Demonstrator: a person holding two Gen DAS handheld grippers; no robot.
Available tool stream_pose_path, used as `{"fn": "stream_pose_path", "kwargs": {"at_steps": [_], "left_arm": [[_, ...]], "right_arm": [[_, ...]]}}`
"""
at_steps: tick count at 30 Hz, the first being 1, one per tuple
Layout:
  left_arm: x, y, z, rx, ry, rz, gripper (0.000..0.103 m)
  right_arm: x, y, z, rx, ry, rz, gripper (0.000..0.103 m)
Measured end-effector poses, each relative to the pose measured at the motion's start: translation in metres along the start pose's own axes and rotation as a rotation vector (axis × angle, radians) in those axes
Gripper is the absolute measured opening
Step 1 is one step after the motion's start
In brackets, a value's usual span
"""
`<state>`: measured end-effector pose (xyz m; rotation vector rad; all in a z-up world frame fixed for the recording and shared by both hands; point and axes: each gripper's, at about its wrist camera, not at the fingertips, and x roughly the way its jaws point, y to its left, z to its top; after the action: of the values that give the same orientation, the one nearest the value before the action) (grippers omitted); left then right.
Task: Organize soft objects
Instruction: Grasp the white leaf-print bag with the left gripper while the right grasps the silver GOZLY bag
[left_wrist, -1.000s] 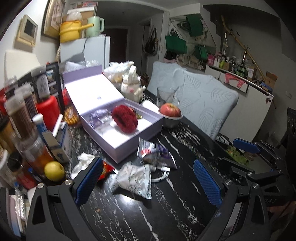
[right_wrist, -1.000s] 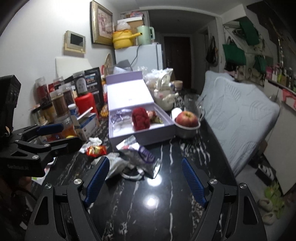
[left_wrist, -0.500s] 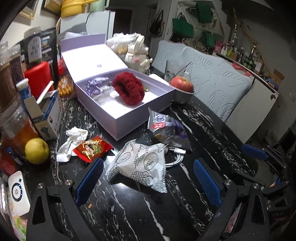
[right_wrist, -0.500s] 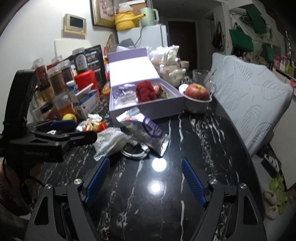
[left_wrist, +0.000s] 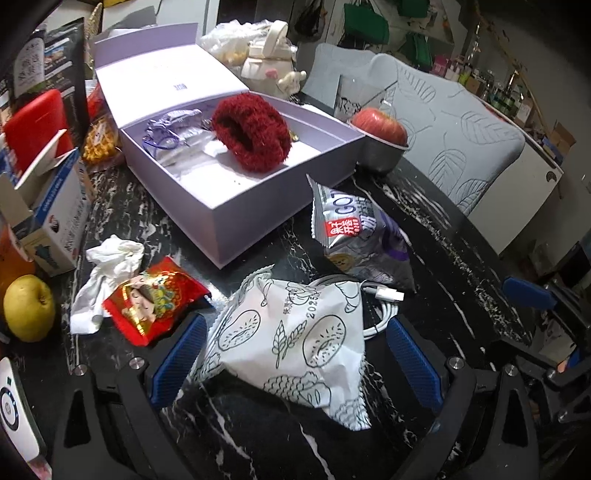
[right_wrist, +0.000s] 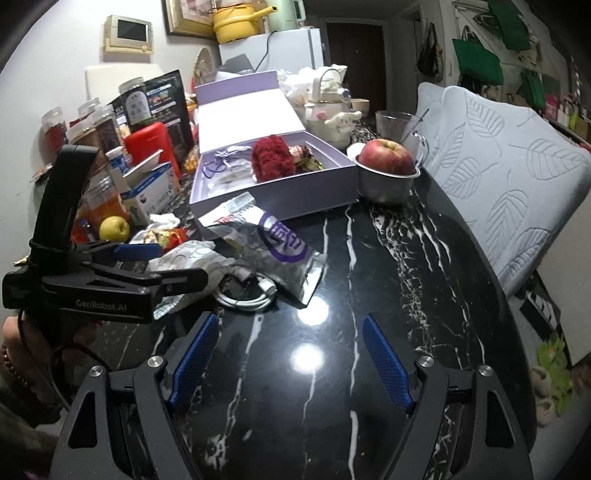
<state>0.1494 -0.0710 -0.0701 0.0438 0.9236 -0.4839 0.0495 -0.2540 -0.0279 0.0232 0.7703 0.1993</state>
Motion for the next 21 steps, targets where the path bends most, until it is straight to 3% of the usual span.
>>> {"fn": "stream_pose_path", "kwargs": {"at_steps": [11, 17, 21], "left_arm": [[0.025, 0.004, 0.001, 0.012, 0.056, 0.012, 0.099], [0.022, 0.004, 0.0, 0.019, 0.031, 0.017, 0.074], [0.017, 0.004, -0.002, 0.011, 0.026, 0.019, 0.072]], "right_arm": [[0.018, -0.009, 0.007, 0.004, 0.028, -0.012, 0.081], [0.025, -0.012, 0.01, 0.009, 0.042, -0.016, 0.081], [0.028, -0.013, 0.011, 0.013, 0.045, -0.014, 0.081]]}}
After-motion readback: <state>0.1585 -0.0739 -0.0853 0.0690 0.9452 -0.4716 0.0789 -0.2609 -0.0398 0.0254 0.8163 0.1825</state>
